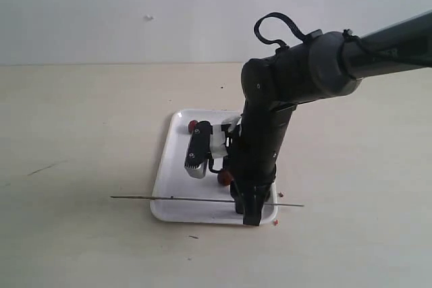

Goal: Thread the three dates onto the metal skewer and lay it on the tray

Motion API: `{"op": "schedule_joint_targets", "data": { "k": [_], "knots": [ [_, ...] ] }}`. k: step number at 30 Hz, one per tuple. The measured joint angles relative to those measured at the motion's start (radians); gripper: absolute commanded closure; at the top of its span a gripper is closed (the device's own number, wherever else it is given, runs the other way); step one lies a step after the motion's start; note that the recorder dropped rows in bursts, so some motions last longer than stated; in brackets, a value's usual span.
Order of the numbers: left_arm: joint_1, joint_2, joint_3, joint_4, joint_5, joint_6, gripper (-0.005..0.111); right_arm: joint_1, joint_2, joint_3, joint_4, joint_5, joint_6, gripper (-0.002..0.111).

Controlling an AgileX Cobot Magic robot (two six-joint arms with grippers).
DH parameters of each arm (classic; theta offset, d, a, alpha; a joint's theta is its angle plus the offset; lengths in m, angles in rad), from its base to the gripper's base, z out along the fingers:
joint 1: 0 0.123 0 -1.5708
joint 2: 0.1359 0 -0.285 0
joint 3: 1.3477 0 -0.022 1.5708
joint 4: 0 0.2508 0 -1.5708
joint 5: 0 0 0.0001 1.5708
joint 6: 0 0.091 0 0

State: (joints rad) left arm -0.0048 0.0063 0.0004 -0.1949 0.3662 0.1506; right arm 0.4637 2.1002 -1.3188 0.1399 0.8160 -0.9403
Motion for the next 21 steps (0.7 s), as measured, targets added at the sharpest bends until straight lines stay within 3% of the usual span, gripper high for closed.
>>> {"op": "schedule_joint_targets", "data": {
  "k": [1,4,5,11,15,21],
  "knots": [
    [0.000,0.000,0.000,0.000,0.000,0.000,0.107,0.000,0.000,0.000,0.000,-0.002,0.000,0.077],
    [0.000,0.000,0.000,0.000,0.000,0.000,0.107,0.000,0.000,0.000,0.000,-0.007,0.019,0.104],
    [0.000,0.000,0.000,0.000,0.000,0.000,0.107,0.000,0.000,0.000,0.000,-0.007,0.034,0.108],
    [0.000,0.000,0.000,0.000,0.000,0.000,0.107,0.000,-0.012,0.000,0.004,0.063,0.060,0.108],
    [0.000,0.000,0.000,0.000,0.000,0.000,0.107,0.000,-0.135,0.000,0.033,0.146,0.074,0.108],
    [0.000,0.000,0.000,0.000,0.000,0.000,0.107,-0.045,-0.350,0.000,0.048,0.153,0.303,0.108]
  ]
}}
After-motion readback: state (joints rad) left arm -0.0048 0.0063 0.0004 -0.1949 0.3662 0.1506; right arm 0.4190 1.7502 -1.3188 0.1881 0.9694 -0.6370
